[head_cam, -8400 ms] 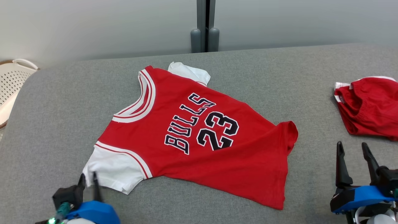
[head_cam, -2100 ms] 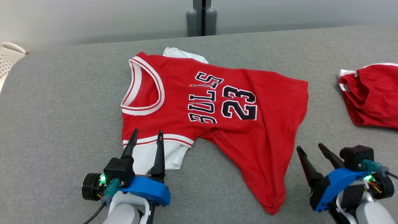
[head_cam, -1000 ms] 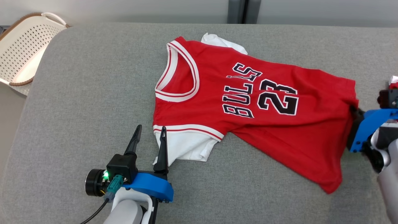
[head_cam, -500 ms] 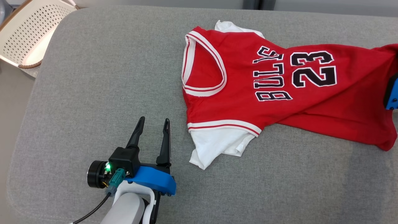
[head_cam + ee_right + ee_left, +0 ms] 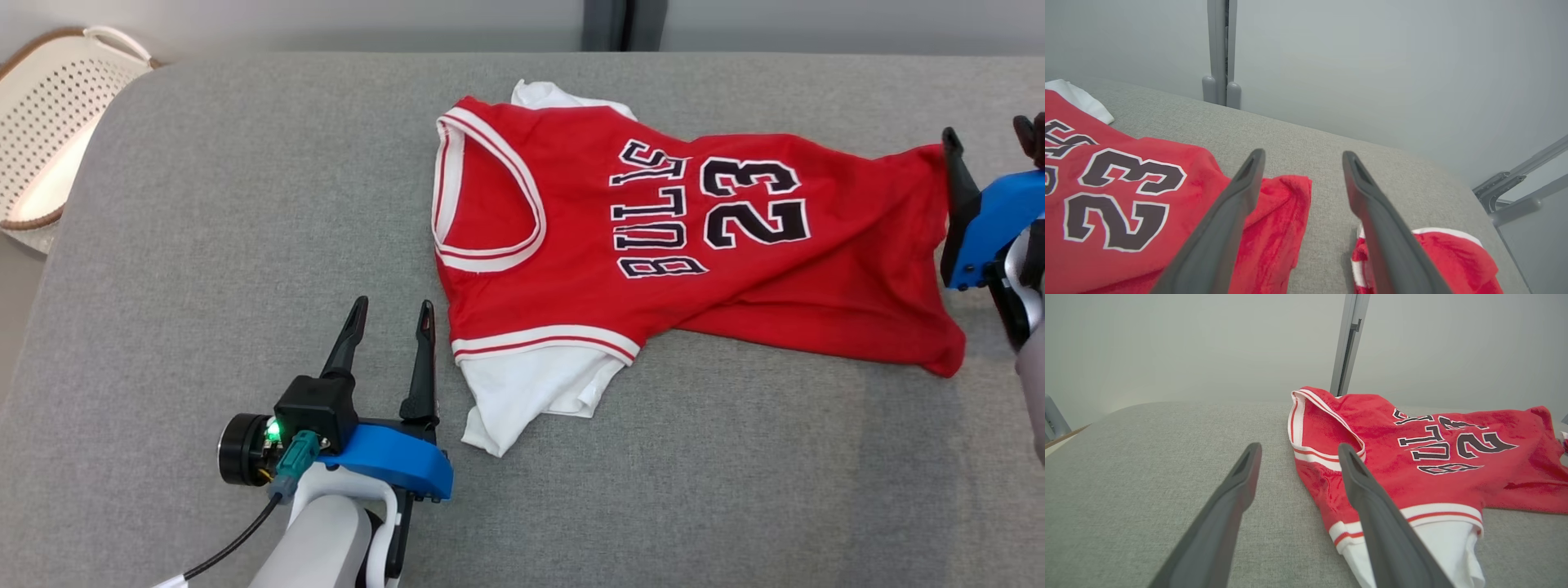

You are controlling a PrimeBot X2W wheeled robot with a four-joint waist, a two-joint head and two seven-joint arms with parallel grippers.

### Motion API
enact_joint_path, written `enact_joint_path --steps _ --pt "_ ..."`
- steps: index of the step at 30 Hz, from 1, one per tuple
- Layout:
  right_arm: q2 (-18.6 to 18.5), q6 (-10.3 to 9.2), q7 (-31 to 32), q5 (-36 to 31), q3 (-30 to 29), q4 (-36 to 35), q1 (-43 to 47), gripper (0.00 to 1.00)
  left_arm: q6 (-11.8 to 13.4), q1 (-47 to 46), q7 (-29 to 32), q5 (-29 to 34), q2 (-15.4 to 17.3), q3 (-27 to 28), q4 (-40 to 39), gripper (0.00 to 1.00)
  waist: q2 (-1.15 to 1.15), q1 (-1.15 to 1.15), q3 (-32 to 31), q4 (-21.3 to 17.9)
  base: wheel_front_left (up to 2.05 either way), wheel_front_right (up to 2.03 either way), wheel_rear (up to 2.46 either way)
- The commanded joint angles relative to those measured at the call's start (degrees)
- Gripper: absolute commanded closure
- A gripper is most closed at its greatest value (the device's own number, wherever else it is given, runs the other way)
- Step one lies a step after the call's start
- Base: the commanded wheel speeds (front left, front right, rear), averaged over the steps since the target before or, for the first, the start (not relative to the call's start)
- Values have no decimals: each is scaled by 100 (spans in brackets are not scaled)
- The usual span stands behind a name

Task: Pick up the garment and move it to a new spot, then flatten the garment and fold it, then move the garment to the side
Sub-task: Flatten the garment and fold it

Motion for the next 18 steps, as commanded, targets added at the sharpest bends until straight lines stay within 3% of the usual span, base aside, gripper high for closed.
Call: enact_joint_path --steps 1,9,18 --pt "37 -1 -69 54 25 -11 12 0 -7 -89 -28 18 7 13 32 0 0 0 -122 -116 0 0 0" --pt "349 -1 -622 699 303 -447 803 0 -56 128 -27 -81 -50 110 262 0 0 0 -545 -447 0 0 0" --pt "797 0 -776 1055 7 -1837 2399 0 -167 509 -28 -213 -53 266 506 0 0 0 -828 -672 0 0 0"
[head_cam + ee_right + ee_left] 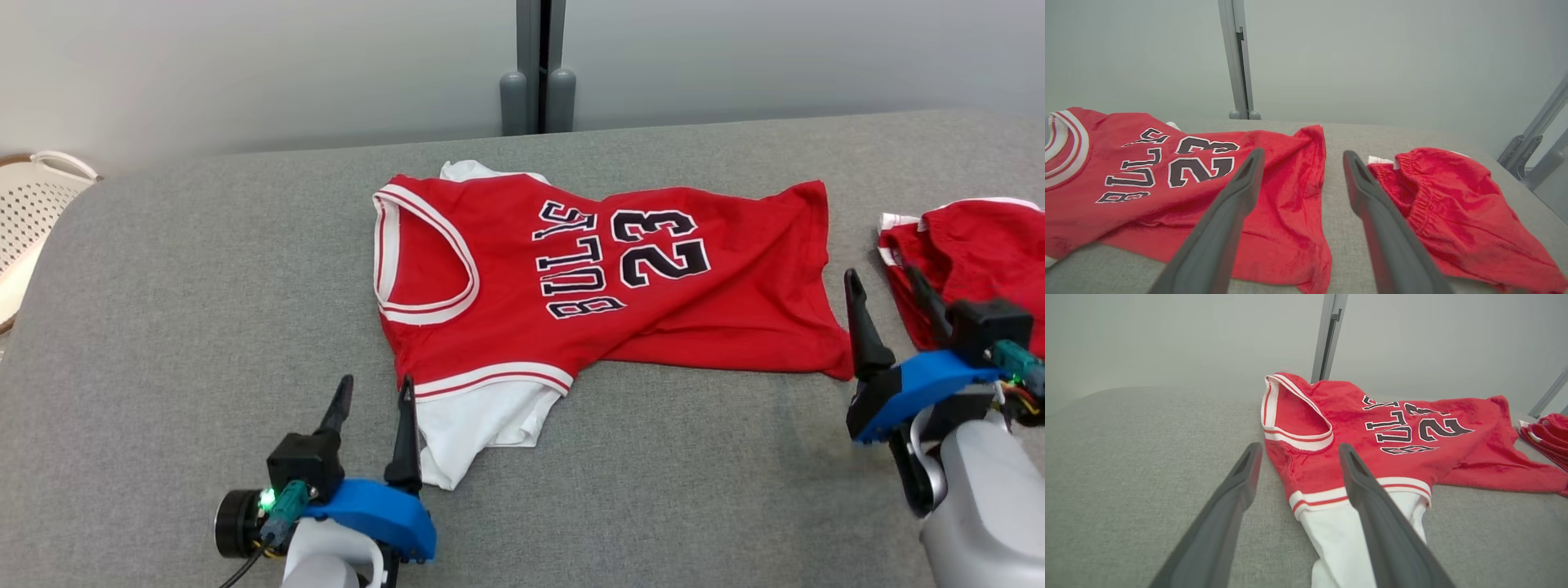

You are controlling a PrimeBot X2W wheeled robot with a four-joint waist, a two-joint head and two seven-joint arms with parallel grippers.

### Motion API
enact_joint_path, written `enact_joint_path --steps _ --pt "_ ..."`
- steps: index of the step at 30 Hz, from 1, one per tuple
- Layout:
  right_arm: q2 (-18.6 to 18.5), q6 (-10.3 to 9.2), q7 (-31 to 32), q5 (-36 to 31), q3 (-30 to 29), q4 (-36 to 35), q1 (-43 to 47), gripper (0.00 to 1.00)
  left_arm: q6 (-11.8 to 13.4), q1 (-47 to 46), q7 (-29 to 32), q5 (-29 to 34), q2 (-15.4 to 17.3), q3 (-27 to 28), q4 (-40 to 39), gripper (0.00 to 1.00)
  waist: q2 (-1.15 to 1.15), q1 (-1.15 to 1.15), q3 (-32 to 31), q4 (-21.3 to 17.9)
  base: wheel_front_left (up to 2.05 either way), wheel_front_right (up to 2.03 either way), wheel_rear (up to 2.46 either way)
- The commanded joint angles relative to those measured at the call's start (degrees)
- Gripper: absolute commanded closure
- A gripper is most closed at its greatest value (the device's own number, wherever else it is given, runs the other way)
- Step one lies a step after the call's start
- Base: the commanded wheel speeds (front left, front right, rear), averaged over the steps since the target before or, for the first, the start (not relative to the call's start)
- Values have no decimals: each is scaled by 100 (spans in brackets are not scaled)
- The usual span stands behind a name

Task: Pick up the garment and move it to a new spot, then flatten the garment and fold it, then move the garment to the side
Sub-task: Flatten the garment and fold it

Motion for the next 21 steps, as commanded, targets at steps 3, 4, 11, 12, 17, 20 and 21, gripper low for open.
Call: enact_joint_path --steps 3,4,11,12,17,20,21 --pt "169 1 -26 -87 -148 -425 455 0 -112 73 103 -18 0 -117 224 0 0 1 -25 -58 0 0 0" --pt "227 1 -25 -120 -191 -567 598 0 -158 96 178 -39 -16 -169 296 0 0 1 -25 -74 0 0 0" --pt "485 1 219 -334 -385 -1419 1234 0 -333 134 771 -161 -76 -440 641 0 0 1 30 -190 0 0 0" --pt "514 1 264 -352 -382 -1522 1286 0 -310 103 817 -206 -84 -418 687 0 0 1 43 -215 0 0 0" --pt "608 1 417 -385 -370 -1946 1474 0 -255 -152 841 -402 -117 -233 995 0 0 1 128 -351 0 0 0" --pt "634 1 478 -389 -356 -2129 1552 0 -248 -358 829 -505 -132 -111 1239 0 0 1 194 -435 0 0 0" --pt "640 1 494 -391 -355 -2183 1572 0 -242 -428 836 -538 -133 -78 1332 0 0 1 216 -464 0 0 0"
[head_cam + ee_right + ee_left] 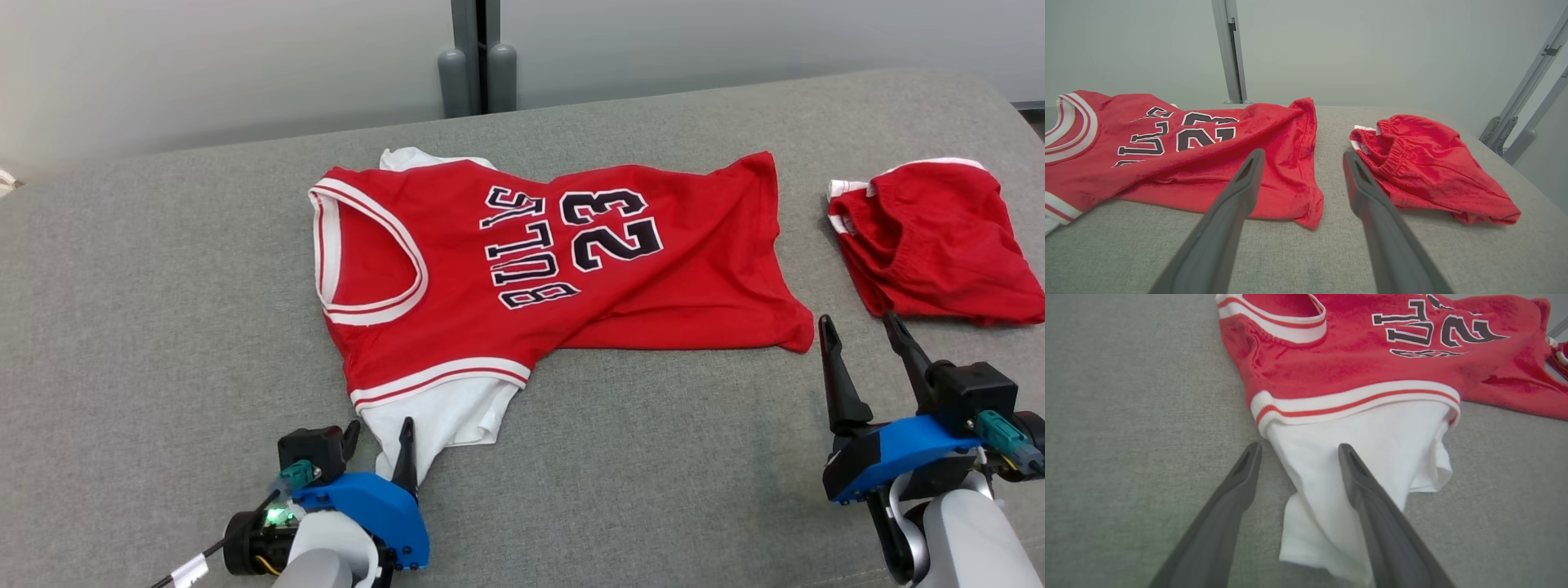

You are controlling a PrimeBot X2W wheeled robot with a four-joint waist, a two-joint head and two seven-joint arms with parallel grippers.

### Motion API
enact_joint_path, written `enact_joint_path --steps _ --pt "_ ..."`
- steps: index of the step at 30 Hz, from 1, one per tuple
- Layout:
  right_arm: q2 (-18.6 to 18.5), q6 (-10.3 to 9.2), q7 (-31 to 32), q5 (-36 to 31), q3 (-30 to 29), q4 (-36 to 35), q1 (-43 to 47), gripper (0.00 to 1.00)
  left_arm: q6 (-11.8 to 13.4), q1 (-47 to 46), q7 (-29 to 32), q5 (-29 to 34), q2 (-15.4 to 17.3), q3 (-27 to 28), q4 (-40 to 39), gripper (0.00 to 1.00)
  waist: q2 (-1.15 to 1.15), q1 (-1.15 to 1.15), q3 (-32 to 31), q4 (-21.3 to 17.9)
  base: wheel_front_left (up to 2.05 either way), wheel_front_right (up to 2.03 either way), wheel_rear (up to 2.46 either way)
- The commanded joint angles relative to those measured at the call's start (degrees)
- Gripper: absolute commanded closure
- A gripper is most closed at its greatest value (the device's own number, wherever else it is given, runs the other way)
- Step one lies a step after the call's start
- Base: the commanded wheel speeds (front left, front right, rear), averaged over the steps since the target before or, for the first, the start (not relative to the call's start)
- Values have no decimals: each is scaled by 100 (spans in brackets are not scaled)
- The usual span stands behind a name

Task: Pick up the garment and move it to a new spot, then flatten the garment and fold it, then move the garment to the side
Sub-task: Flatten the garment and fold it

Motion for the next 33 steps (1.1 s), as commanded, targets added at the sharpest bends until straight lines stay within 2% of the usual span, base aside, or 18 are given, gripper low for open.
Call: enact_joint_path --steps 1,3,4,5,6,12,17,24,33 --pt "20 1 30 -2 -2 -65 103 0 -20 -147 -8 -24 6 35 73 0 0 0 15 -22 0 0 0" --pt "30 1 37 -1 -3 -135 142 0 -40 -281 -1 -56 13 49 269 0 0 0 53 -76 0 0 0" --pt "35 1 38 -7 -12 -171 166 0 -57 -347 0 -72 9 49 358 50 0 0 69 -99 0 0 0" --pt "42 1 32 -9 -35 -203 189 0 -104 -417 -48 -82 3 50 409 62 0 0 82 -117 0 0 0" --pt "45 1 29 -8 -63 -230 203 0 -132 -483 -107 -72 -3 48 447 100 0 0 92 -132 0 0 0" --pt "97 1 -25 -26 -319 -318 437 0 -255 -640 -606 49 -25 -12 296 100 0 0 71 -118 0 0 0" --pt "151 1 -33 -40 -533 -344 647 0 -192 -454 -795 229 42 -36 -396 100 0 0 -41 -5 0 0 0" --pt "221 1 -42 -59 -686 -292 815 0 108 105 -827 511 322 -43 -2043 100 0 0 -215 185 0 0 0" --pt "260 1 -56 -55 -715 -279 837 0 543 812 -324 718 733 -92 -3791 100 0 0 -281 294 0 0 0"
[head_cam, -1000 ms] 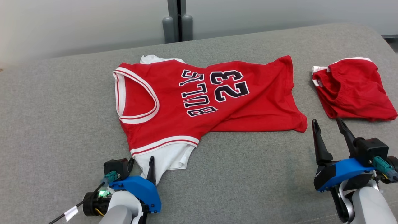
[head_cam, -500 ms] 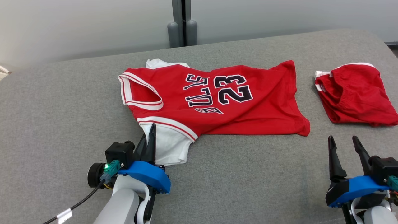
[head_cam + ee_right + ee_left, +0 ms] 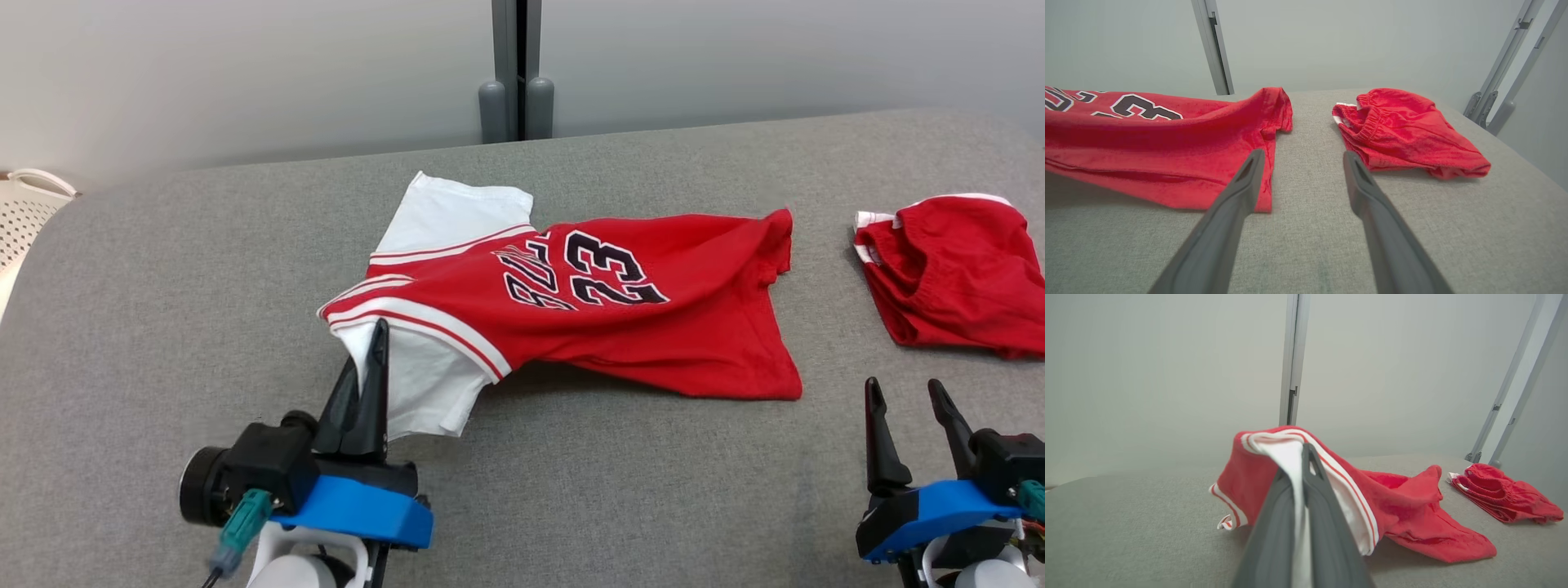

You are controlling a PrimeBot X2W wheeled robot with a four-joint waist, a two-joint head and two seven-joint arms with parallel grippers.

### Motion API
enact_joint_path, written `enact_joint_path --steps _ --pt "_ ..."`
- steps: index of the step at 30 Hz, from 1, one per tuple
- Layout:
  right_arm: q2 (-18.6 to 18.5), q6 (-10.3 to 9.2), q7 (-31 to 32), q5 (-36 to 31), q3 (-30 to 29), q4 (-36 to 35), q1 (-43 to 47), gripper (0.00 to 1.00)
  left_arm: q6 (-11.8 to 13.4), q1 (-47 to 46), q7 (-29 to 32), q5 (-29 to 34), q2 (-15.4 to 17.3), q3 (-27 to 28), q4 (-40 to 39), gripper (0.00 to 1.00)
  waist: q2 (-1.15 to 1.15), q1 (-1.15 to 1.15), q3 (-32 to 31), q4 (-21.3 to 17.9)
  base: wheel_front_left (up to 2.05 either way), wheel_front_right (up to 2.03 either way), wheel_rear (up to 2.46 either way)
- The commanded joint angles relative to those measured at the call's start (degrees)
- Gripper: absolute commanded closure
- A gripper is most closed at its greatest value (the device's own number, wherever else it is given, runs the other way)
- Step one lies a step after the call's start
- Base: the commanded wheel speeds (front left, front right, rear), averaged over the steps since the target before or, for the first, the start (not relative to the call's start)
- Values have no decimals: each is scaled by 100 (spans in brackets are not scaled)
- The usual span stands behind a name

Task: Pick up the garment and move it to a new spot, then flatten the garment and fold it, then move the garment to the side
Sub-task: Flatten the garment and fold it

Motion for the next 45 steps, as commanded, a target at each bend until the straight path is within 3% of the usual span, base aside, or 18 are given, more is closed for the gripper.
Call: enact_joint_path --steps 1,5,8,20,28,29,30,31,37,45 --pt "8 1 -27 -5 2 -9 24 0 107 135 39 27 85 72 -186 100 0 1 25 -16 0 0 0" --pt "13 1 -45 -1 -38 -15 35 0 370 532 220 -77 286 336 -478 100 0 1 104 -43 0 0 0" --pt "18 1 -60 -21 -40 9 3 0 399 658 305 -258 353 511 -242 100 0 1 159 -73 0 0 0" --pt "24 1 -41 -37 133 -3 -273 0 -79 -322 -37 -862 165 862 1863 100 0 1 409 -209 0 0 0" --pt "-79 1 344 -31 587 109 -555 0 -407 -1175 -323 -1022 64 1018 3285 100 0 1 657 -226 0 0 0" --pt "-112 1 411 -28 649 138 -595 0 -452 -1241 -360 -1015 47 1016 3434 89 0 1 671 -214 0 0 0" --pt "-146 1 482 -13 716 178 -635 0 -506 -1303 -394 -997 24 993 3554 54 0 1 680 -198 0 0 0" --pt "-178 1 541 17 774 218 -662 0 -544 -1369 -429 -965 6 989 3650 0 0 1 686 -178 0 0 0" --pt "-357 1 914 216 1069 466 -732 0 -699 -1484 -534 -783 -120 1046 3819 0 0 1 638 15 0 0 0" --pt "-451 1 1224 550 1238 929 -869 0 -703 -1011 -532 -288 -273 1398 2880 0 0 1 580 305 0 0 0"
